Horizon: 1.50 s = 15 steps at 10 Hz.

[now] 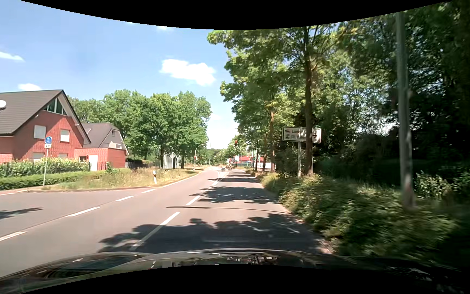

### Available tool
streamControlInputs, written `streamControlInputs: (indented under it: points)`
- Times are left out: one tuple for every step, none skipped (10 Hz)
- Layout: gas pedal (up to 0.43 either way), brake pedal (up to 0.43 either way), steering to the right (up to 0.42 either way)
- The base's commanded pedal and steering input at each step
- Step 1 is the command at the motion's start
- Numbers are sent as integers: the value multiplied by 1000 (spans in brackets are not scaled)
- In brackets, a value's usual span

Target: Follow the waypoints while adhering to traffic rules and regulations

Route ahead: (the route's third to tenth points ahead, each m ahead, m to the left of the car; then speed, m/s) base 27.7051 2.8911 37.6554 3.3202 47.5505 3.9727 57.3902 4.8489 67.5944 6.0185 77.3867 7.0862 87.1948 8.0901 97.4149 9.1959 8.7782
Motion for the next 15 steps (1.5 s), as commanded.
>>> streamControlInputs:
  points:
    - [67, 0, -2]
    - [67, 0, -2]
    - [67, 0, -2]
    - [67, 0, -2]
    - [67, 0, -2]
    - [67, 0, -2]
    - [67, 0, -2]
    - [67, 0, -2]
    - [67, 0, -2]
    - [67, 0, -1]
    - [67, 0, 1]
    - [67, 0, 3]
    - [67, 0, 3]
    - [67, 0, 2]
    - [67, 0, 0]
